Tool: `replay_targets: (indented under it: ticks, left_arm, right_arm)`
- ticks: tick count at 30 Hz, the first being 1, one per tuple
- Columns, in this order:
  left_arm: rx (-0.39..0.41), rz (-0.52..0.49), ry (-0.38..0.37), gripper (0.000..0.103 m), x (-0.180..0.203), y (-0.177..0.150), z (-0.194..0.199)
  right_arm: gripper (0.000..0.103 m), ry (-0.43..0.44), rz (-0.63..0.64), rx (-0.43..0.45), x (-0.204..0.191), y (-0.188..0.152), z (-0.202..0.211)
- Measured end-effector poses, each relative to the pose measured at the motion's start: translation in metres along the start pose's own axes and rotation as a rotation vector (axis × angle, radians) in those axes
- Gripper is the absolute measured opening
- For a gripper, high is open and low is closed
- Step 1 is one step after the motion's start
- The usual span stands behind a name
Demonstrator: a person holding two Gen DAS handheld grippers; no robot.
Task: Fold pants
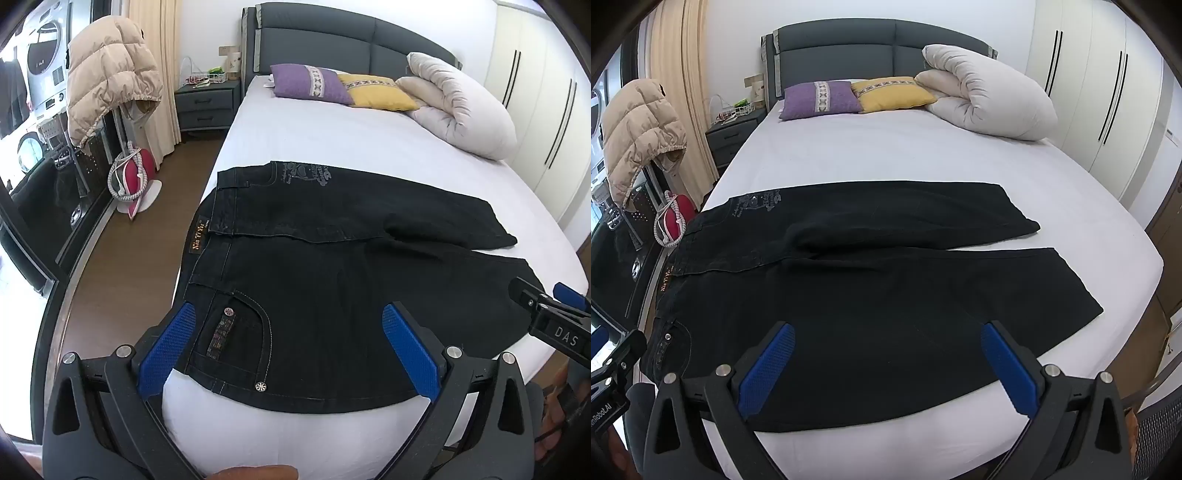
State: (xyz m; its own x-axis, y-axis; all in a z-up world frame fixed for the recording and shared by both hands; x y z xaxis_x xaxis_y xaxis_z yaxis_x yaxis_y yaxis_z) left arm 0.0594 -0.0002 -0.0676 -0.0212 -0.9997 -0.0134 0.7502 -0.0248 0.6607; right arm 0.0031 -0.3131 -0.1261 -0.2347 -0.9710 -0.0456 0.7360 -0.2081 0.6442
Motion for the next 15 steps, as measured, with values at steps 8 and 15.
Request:
replay_targets:
  ticks: [8,15]
  left_arm:
    - [-0.01,-0.001,0.021,0.103,-0.0033,-0.0007,-0.0003]
    - [-0.027,0.005,0.044,0.103,-0.0084,-0.004,-0.004]
  right_arm:
    - [0.103,-0.003,0.004,0.002,0.0006,-0.0004,-0.0001]
    - [0.103,0.001,0.005,-0.004,-0.0014,-0.0043,-0.0022]
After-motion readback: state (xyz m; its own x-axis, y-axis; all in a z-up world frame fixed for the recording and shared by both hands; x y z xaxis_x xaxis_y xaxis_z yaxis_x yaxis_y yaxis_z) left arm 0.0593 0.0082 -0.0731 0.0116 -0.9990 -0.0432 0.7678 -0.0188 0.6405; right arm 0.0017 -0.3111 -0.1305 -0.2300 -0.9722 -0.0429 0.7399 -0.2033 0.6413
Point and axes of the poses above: each gripper's, at about its wrist camera, not at the fingertips, and z roughly against the way its jaws point, x to its right, y to its top, the point moved 9 cm from there along -z, roughly the way its jaws point, and after that the axes turned 9 degrees about -z, right-handed, at the moved point
